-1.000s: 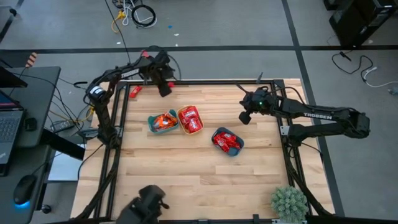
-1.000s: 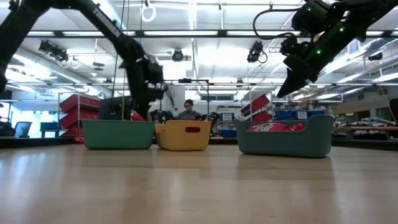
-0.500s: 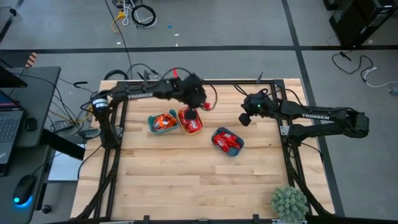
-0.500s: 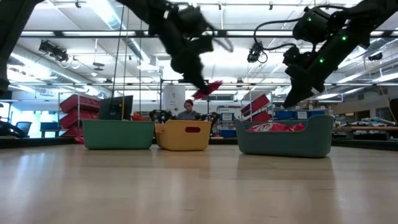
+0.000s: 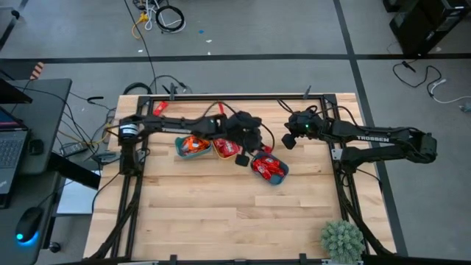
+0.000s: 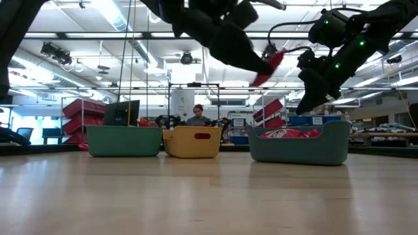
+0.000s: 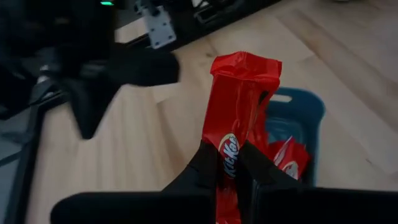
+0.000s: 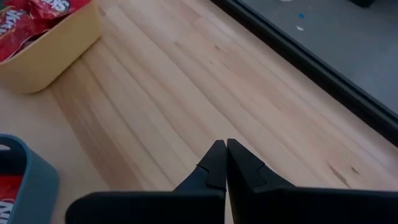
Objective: Sort candy
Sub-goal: Put the dark red candy into the blue bin
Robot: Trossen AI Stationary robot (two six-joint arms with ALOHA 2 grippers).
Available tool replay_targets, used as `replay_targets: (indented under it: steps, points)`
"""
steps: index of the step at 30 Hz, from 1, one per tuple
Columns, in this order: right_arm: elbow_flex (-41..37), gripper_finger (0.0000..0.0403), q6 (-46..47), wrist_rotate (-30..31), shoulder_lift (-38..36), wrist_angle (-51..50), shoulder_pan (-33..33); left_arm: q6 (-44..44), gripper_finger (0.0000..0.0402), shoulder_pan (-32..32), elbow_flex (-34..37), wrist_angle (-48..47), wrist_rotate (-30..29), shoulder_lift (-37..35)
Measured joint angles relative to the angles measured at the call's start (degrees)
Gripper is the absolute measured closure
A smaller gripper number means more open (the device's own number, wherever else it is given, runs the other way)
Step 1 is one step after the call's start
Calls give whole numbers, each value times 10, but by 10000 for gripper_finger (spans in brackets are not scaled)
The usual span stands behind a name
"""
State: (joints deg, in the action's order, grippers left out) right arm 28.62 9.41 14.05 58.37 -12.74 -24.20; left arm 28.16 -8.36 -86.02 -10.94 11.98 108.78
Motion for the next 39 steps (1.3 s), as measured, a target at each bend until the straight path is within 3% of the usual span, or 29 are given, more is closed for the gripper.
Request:
replay_targets:
  steps: [9,14,24,30,32,35,39]
  points:
    - [0,403,-5,0,0,1,-1,0,381,15,0,35,23,63]
    - [0,403,-6,0,0,3,-1,-1,372,21,0,40,5,80]
    - [0,403,-10,-1,0,3,-1,-2,273,24,0,56,-54,80]
    - [0,403,-10,-1,0,2,-1,-19,252,24,-4,61,-72,80]
    - [0,403,-10,-2,0,2,-1,-30,251,24,-13,44,-94,80]
    - [0,403,-10,-3,0,0,-1,-45,268,21,-24,5,-178,69]
    - [0,403,-10,-3,0,-5,-1,-65,348,-18,-25,-58,-219,25]
